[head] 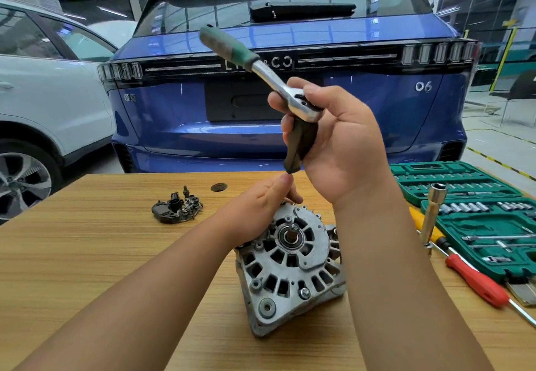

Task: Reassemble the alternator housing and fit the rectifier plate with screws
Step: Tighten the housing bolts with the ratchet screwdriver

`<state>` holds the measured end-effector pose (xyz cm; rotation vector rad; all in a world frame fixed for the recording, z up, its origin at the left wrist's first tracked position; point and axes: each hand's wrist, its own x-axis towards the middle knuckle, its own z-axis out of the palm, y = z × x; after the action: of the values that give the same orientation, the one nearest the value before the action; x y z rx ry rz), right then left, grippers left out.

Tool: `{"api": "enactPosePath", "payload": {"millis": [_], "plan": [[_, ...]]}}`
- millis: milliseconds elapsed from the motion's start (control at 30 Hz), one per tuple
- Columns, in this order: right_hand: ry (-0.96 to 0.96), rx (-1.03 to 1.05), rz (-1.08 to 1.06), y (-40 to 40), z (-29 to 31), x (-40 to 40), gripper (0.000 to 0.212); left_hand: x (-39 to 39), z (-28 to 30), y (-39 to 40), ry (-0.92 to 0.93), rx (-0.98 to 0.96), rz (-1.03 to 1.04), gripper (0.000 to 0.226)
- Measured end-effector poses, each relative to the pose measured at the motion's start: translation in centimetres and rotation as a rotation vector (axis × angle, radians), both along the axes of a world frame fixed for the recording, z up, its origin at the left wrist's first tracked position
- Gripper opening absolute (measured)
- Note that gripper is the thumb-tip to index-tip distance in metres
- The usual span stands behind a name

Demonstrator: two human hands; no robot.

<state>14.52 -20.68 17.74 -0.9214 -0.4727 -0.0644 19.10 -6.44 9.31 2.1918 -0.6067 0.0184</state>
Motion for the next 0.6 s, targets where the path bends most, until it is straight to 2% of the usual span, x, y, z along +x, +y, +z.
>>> {"api": "enactPosePath", "payload": {"millis": [100, 200, 300, 367, 433, 500, 600], "plan": [[0.045, 0.015, 0.069, -0.5, 0.2, 0.2, 0.026, -0.1, 0.1, -0.2, 0.04, -0.036, -0.003, 0.061], [0.079, 0.1, 0.137, -0.6, 0.2, 0.2, 0.015, 0.0, 0.1, -0.2, 0.068, -0.069, -0.01, 0.067], [0.072, 0.203, 0.198, -0.5, 0.1, 0.4, 0.028, 0.0, 0.1, -0.2, 0.068, -0.074, -0.009, 0.077], [0.032, 0.209, 0.154, -0.3, -0.2, 0.7, 0.028, -0.1, 0.1, -0.3, 0.073, -0.081, -0.011, 0.076], [-0.053, 0.181, 0.039, 0.3, -0.6, 1.0, 0.025, 0.0, 0.1, -0.3, 0.093, -0.092, -0.009, 0.076], [-0.228, 0.111, -0.11, 0.8, -1.2, 1.3, 0.02, 0.0, 0.1, -0.3, 0.101, -0.082, 0.017, 0.074], [-0.514, -0.187, -0.304, 1.2, -2.1, 1.5, 0.017, -0.3, 0.3, -0.2, 0.093, -0.084, 0.042, 0.063]]}}
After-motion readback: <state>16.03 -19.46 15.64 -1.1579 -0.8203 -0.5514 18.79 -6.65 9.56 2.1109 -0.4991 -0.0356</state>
